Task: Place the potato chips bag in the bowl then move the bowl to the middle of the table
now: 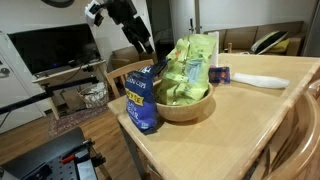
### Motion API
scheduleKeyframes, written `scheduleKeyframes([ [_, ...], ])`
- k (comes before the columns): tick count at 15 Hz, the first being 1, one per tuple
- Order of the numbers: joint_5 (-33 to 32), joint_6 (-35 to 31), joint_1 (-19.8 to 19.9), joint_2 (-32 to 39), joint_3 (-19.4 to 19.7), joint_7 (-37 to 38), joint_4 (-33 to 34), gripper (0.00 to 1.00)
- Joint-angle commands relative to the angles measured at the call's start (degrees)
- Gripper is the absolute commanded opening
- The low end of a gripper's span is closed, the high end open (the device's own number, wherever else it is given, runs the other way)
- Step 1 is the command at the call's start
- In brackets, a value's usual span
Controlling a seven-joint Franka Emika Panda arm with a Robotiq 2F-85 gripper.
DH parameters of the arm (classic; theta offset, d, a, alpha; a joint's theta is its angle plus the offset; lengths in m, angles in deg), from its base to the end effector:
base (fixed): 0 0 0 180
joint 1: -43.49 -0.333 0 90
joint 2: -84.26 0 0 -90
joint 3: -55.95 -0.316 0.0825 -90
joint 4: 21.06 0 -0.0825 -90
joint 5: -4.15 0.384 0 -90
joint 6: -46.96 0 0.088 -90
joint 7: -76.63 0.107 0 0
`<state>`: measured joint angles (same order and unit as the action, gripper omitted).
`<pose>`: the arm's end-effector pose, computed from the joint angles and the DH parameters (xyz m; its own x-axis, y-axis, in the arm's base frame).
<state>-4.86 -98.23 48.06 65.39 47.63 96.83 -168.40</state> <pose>0.4420 0.0307 0.4055 0.9379 -0.1521 0.3119 -0.1807 -0.9814 0.0647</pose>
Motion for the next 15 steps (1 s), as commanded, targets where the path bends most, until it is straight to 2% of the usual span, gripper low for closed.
scheduleKeyframes([
  [1, 0.7, -1.0, -0.3, 3.9, 1.6, -1.5, 2.4, 1.0],
  [6, 11.0, -3.0, -4.0, 8.4, 6.5, -12.7, 3.8, 1.0],
  [10, 17.3, -2.7, -5.3, 11.1, 8.5, -19.8, 5.1, 1.0],
  [13, 17.8, -2.7, -5.3, 12.4, 8.5, -21.8, 5.5, 1.0],
  [15, 16.2, -3.3, -4.9, 12.8, 8.1, -20.2, 5.4, 1.0],
])
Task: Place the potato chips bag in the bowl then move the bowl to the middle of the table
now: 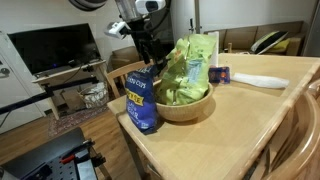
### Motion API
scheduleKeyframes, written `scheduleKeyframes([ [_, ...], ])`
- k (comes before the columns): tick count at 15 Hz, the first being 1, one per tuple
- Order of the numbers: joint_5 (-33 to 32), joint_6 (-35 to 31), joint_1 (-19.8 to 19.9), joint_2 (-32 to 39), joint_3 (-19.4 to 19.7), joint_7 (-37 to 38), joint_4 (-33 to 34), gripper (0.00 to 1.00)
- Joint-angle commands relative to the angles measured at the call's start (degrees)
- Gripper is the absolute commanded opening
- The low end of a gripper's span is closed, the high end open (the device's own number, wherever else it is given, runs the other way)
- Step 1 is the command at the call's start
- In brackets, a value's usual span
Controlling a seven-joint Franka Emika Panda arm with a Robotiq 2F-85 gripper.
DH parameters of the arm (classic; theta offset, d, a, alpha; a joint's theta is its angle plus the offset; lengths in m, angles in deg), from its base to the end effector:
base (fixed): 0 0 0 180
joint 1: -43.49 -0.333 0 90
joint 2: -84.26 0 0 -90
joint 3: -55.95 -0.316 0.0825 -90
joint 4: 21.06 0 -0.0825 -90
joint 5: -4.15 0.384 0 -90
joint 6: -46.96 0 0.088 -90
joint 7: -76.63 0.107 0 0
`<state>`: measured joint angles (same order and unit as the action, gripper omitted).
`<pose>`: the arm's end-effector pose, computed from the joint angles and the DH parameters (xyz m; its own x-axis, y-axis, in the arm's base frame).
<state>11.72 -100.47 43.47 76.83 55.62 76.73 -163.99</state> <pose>0.4771 0.0007 0.3544 0.9737 -0.1067 0.2015 -0.0897 -0.9917 -0.0919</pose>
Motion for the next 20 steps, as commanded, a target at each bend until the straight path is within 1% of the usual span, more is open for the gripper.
scheduleKeyframes([
  [1, -1.0, -2.0, -0.3, 1.3, -0.1, 0.9, 0.8, 0.75],
  [2, -1.8, -3.1, -0.2, 1.4, -0.3, 1.0, 0.5, 0.74],
  [4, -3.2, -4.2, -0.1, 1.4, -0.6, 2.2, 0.4, 0.58],
  [5, -3.8, -4.5, -0.1, 1.5, -0.6, 2.2, 0.4, 0.49],
  [7, -4.8, -5.0, -0.2, 1.3, -0.8, 2.8, 0.2, 0.36],
  [10, -6.6, -5.6, -0.1, 0.7, -1.4, 5.0, 0.2, 0.12],
  [12, -7.8, -6.7, -0.2, -0.1, -1.8, 6.5, -0.2, 0.0],
  [13, -8.2, -6.5, -0.3, -0.4, -2.0, 7.3, 0.0, 0.0],
  [14, -9.8, -6.6, 0.0, -0.9, -2.5, 9.7, 0.0, 0.0],
  [16, -10.8, -6.5, -0.4, -3.3, -3.5, 11.8, -0.7, 0.0],
  [20, -8.9, -5.4, -2.2, -10.6, -5.8, 14.3, -1.4, 0.0],
])
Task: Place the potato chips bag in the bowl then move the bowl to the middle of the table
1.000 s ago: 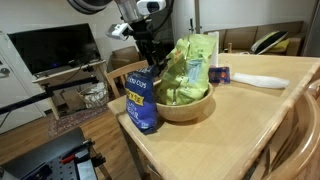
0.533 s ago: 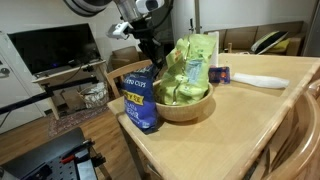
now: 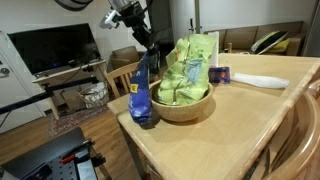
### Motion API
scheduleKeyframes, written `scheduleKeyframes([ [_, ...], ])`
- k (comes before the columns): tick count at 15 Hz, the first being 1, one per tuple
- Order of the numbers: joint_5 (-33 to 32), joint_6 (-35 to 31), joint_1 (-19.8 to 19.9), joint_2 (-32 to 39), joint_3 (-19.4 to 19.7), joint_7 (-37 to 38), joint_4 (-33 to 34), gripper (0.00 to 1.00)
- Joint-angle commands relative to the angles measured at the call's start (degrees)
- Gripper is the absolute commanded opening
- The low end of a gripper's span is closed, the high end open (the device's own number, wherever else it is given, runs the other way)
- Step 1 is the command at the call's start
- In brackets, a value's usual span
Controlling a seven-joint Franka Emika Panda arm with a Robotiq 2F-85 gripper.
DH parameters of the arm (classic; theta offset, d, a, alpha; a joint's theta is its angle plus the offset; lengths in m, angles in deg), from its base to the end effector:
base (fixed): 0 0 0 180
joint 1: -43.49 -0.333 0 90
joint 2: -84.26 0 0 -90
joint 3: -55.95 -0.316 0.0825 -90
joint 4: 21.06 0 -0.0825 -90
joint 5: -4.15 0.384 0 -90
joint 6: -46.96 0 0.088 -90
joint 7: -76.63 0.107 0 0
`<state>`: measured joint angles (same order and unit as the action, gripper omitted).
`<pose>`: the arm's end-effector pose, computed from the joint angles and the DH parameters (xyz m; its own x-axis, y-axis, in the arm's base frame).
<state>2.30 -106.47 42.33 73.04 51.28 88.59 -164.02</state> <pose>0.4796 0.0503 0.3977 0.9261 -0.0808 0.3684 -0.0722 -0.9967 -0.0373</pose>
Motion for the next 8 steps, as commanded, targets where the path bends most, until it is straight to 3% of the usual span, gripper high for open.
scheduleKeyframes([
  [1, 0.8, 0.7, -1.3, -8.5, -2.1, 3.2, -1.2, 0.0],
  [8, 1.2, -0.1, 0.0, -16.1, -4.5, 7.2, 1.4, 0.0],
])
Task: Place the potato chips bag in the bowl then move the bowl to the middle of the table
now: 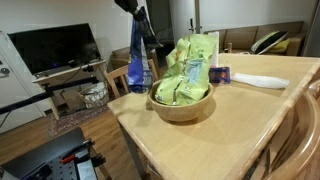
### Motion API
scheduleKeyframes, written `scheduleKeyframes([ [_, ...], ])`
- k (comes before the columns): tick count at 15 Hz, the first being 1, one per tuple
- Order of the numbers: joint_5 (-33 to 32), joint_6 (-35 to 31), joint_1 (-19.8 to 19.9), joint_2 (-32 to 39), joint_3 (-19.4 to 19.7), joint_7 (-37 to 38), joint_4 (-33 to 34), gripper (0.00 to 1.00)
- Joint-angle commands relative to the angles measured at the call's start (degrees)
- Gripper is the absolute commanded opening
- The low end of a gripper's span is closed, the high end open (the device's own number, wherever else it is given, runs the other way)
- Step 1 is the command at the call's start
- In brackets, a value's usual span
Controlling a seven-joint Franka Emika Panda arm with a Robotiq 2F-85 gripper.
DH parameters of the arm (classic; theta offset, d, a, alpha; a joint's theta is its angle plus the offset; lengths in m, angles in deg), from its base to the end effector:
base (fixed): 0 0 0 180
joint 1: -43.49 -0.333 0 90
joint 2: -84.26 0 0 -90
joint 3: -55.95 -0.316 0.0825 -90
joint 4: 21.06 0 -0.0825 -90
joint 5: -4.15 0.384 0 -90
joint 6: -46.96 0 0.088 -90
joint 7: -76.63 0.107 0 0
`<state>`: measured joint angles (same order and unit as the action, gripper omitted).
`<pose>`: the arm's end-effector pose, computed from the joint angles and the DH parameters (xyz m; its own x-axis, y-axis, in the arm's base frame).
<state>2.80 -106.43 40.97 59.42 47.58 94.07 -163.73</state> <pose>0.4456 0.0913 0.5100 0.8125 -0.1037 0.5737 -0.0602 -0.9937 -0.0944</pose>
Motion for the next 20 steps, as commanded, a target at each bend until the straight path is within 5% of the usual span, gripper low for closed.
scheduleKeyframes([
  [1, 0.3, -1.2, 2.1, -2.9, -1.0, 2.3, 1.3, 0.0],
  [8, -2.3, -12.1, 10.5, -2.1, -2.8, 5.6, 0.9, 0.0],
  [14, -2.6, -11.3, 14.4, 1.9, -2.9, 5.1, 0.3, 0.0],
  [20, -4.4, -7.1, 14.0, 3.4, -1.8, 2.4, 0.1, 0.0],
])
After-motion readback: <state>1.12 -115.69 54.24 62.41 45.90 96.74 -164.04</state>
